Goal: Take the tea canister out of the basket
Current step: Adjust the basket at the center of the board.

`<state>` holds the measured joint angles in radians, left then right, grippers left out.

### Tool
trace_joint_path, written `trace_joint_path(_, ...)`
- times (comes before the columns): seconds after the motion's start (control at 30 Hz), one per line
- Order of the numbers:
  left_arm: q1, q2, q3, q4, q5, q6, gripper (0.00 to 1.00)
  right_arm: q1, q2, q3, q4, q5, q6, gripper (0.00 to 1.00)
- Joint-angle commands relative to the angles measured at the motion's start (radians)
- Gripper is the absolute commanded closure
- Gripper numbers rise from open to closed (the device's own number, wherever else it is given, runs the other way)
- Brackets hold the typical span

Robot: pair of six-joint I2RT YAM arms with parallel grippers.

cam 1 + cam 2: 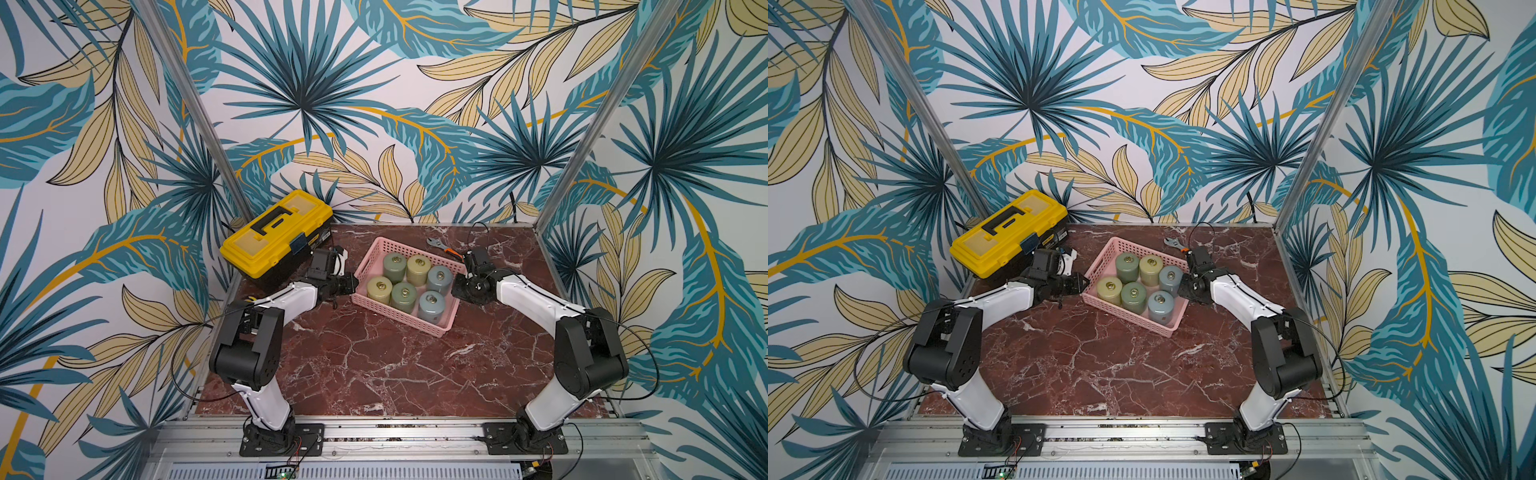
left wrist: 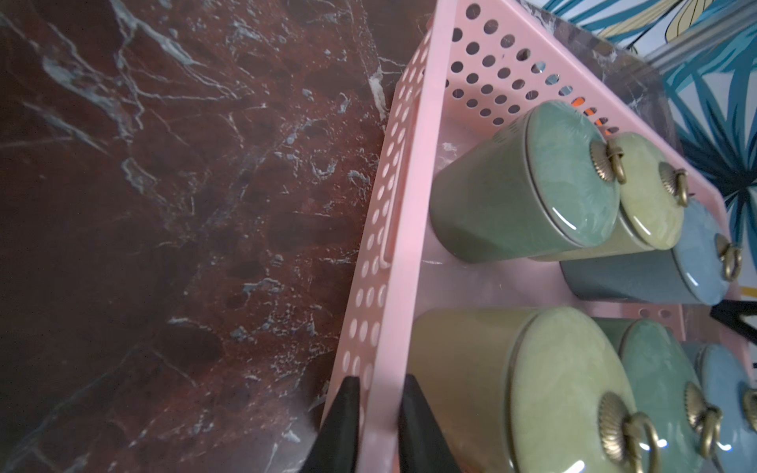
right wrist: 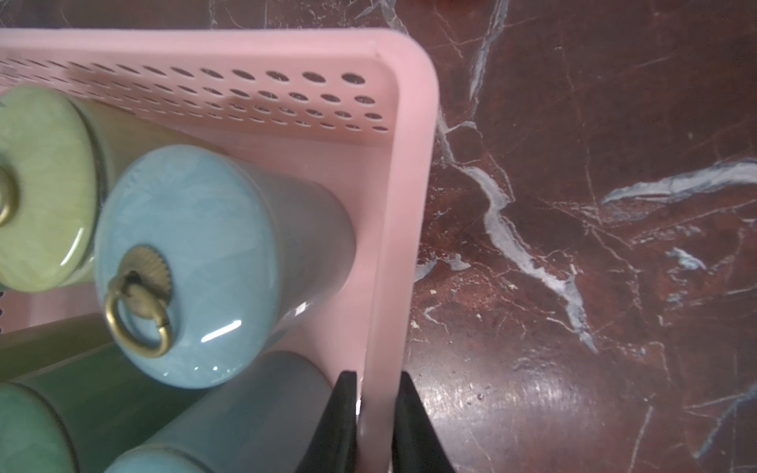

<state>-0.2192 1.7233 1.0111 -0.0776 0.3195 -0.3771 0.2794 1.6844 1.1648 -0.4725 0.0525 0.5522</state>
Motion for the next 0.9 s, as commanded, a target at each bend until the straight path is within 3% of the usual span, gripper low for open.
trace_joint_path(0.0, 0.000, -0.066, -0.058, 0.092, 0.019, -0.048, 0.67, -0.003, 0.013, 0.040, -0.023, -0.033, -0.124, 0.81)
trace_joint_path(0.13, 0.000, -0.110, -0.106, 0.130, 0.061, -0.080, 0.58, -0.009, 0.030, 0.063, -0.029, -0.027, -0.182, 0.81)
trace_joint_path(0.4, 0.000, -0.152, -0.179, 0.190, 0.146, -0.145, 0.58, -0.025, 0.079, 0.114, -0.043, -0.033, -0.252, 0.82)
trace_joint_path(0.87, 0.000, -0.222, -0.250, 0.156, 0.141, -0.154, 0.58, -0.039, 0.152, 0.209, -0.057, -0.075, -0.326, 0.83)
